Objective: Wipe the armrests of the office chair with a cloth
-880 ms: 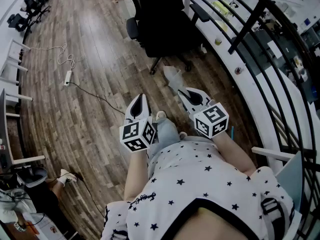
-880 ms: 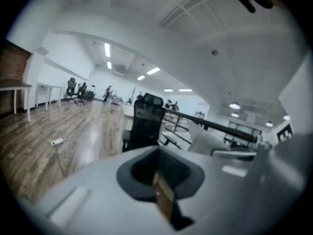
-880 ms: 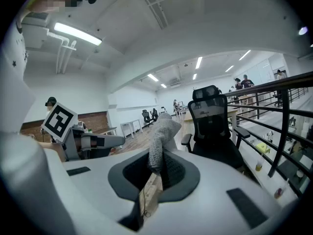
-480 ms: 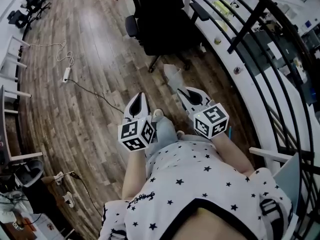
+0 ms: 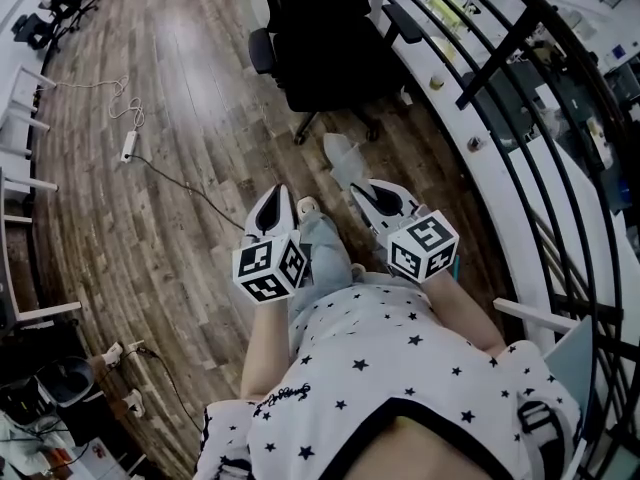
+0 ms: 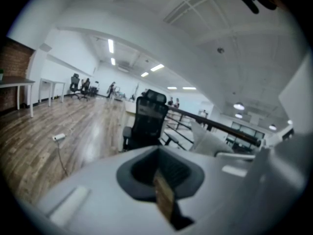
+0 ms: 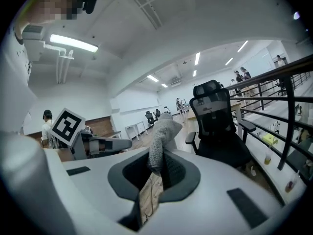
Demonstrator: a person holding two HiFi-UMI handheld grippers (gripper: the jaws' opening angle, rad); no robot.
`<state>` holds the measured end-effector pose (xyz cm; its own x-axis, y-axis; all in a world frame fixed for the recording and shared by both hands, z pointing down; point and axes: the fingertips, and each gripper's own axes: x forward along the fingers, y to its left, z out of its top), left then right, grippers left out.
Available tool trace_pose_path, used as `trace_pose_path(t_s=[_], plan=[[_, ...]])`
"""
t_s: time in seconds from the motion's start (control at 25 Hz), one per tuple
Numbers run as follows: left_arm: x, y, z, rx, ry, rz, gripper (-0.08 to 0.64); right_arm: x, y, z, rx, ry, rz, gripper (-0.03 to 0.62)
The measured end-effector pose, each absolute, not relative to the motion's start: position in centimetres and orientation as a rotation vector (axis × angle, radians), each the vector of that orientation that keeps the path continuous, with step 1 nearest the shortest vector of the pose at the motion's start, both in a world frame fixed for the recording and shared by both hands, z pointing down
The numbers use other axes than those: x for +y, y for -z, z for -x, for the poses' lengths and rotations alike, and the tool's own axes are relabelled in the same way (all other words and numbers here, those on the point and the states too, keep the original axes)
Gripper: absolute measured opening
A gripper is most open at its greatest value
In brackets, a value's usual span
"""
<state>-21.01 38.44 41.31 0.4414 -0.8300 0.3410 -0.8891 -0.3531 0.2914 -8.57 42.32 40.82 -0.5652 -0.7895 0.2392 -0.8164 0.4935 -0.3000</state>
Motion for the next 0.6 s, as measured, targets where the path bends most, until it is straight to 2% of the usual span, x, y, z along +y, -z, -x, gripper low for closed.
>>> trace_pose_path(t_s=[0.6], plan=[[25.8, -42.2, 21.2, -1.421, -0.239, -2.260, 0.006, 29.3, -40.0, 8.6, -2.622, -0.548, -1.417, 0.031]])
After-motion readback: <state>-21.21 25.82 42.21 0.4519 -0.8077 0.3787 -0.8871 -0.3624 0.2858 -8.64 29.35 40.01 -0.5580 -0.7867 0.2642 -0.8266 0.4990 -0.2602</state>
